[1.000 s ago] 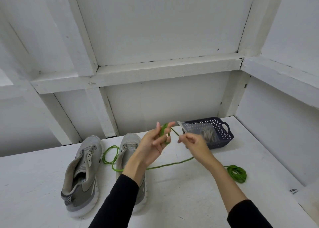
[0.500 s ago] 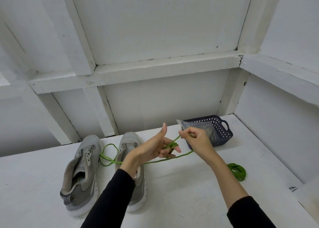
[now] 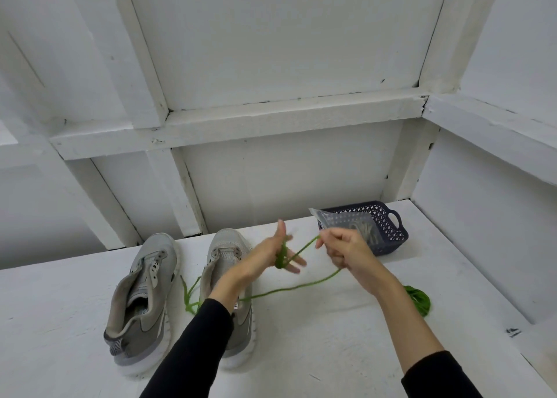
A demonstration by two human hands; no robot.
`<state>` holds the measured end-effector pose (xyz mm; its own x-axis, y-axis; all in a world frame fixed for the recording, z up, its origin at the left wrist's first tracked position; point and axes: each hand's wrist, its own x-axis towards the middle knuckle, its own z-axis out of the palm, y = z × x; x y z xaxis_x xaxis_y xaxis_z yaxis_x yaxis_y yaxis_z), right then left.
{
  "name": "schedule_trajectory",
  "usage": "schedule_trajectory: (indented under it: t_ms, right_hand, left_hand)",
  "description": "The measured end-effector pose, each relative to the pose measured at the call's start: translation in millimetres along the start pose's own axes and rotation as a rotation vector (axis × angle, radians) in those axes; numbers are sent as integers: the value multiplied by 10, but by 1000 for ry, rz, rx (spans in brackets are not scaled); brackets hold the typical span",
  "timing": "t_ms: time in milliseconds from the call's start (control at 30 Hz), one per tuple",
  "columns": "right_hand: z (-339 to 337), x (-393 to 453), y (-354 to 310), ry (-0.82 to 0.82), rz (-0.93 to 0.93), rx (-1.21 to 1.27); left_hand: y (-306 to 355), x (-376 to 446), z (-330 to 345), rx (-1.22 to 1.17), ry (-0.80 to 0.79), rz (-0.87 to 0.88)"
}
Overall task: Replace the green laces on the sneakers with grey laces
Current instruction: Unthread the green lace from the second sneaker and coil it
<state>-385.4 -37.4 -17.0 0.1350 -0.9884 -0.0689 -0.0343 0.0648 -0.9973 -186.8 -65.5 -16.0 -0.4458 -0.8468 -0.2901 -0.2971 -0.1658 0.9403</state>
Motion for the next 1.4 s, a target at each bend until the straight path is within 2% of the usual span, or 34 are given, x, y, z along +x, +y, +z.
schedule_trajectory:
  t_ms: [67,167,233,300,367,433,500,533,600,667,733,800,867,933,1000,1067,1100,1167,1233,1300,1367,1400]
  right_hand:
    - [-2,70,10,181,-47,-91]
    - [43,118,144,226,-65,-171]
    - [73,108,255,204,-52,-198]
    - [105,68,340,127,-9,-248]
    - [141,-9,373,-28,50,-294]
    - [148,-84,346,-197,95,-283]
    - [127,-125,252,-302,97,-216]
    - [117,-127,189,-314,72,-170]
    - [86,-88,70,-219,5,-56]
    - [17,18,17,1,-32,9]
    - [-50,122,48,167,-36,-43]
    - [-63,161,144,208,-34,-151]
    - [-23,132,228,149,-12,-247]
    - [51,41,246,4,26,-303]
    - [99,-52,239,-188,79,-321]
    - [100,-123,219,-323,98,-273]
    - [84,-135,203,-330,82,-227]
    - [42,-108,163,-205,34,-72]
    - [-20,-34,124,26,2,53]
    - [-61,53,121,209,-13,42]
    - [-46,103,167,279,-17,-33]
    - [-23,105,198,272,-16,-88]
  left_hand:
    - [38,-26,46,0,-165,1]
    - [124,-33,67,-297,-297,41]
    - [158,-15,51,-637,-250,86]
    - [135,-2,-10,-993,-129,205]
    - [100,28,-88,-1154,23,283]
    - [82,81,-129,-1022,172,238]
    - [19,148,-143,-706,260,130]
    - [-16,149,-131,-522,253,75]
    - [-84,127,-124,-171,130,12]
    - [-31,47,-71,19,-102,-39]
    - [36,1,-26,-81,-257,-35]
    - [85,-21,-33,-441,-270,28]
    - [130,-17,-77,-853,-199,151]
    - [160,15,-113,-1071,-64,246]
    - [145,97,-134,-885,129,232]
    - [68,152,-126,-514,244,154]
    - [5,152,-126,-305,247,125]
    - [-100,123,-126,25,192,92]
    - [-113,74,-100,186,55,13]
    - [-32,1,-24,141,-148,-27]
    - [61,-35,33,-130,-315,-3]
    - [98,-35,42,-323,-328,20]
